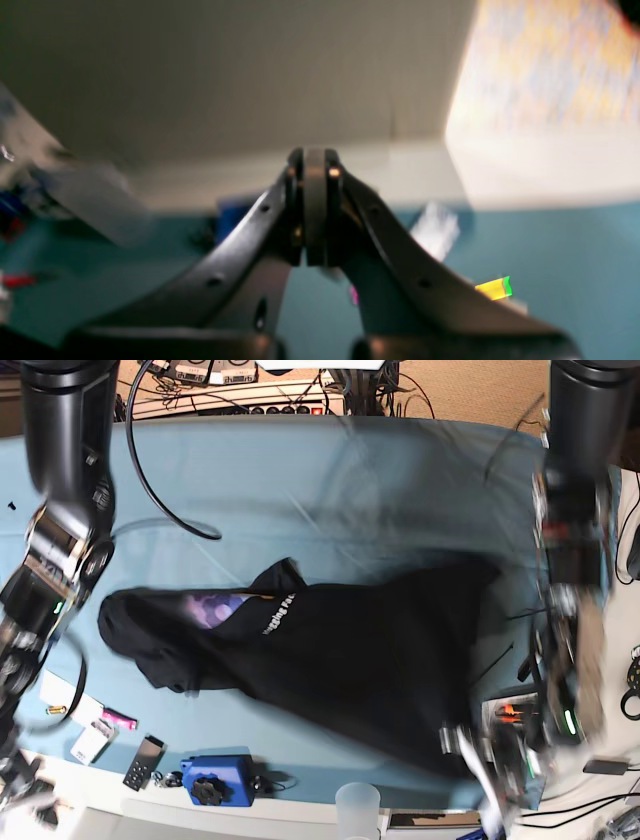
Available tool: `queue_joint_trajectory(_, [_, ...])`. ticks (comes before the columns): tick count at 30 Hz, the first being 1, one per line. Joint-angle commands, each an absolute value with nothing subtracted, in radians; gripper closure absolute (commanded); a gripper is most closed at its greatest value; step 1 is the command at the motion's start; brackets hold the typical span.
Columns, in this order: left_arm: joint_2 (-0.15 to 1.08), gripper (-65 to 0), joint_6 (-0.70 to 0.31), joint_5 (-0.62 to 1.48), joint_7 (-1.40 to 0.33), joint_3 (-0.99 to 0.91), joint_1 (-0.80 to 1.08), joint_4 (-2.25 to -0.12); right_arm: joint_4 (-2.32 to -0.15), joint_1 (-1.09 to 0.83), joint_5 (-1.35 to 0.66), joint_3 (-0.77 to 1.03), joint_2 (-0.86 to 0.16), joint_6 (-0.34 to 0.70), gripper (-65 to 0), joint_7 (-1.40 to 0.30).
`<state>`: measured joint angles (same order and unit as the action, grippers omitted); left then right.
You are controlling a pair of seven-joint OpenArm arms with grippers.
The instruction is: Layout the t-shirt on the table in an organized manner, then fold the t-shirt properly
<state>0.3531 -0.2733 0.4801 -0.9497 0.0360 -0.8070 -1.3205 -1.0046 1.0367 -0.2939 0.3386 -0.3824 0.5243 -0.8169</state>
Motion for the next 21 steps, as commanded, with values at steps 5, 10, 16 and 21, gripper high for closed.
queue_joint_trajectory(5, [0.376,0.0,-0.272,0.486,-0.949,0.03,-0.999,-1.306,-1.019,1.158,-0.359,0.319,-0.397,0.546,0.0,-0.81])
queue_joint_trajectory(10, [0.393,0.0,-0.289,0.483,-0.942,0.03,-1.126,-1.295,-1.019,1.253,-0.357,0.231,-0.416,0.546,0.0,-0.777])
queue_joint_trajectory(16, [0.422,0.0,-0.289,0.517,-0.963,0.03,-1.231,-1.217,-1.019,1.306,-0.36,0.163,-0.443,0.542,0.0,-0.85])
queue_joint_trajectory(21, [0.432,0.0,-0.29,0.59,-1.04,0.03,-1.195,-1.202,-1.019,1.286,-0.471,0.163,-0.442,0.542,0.0,-0.968])
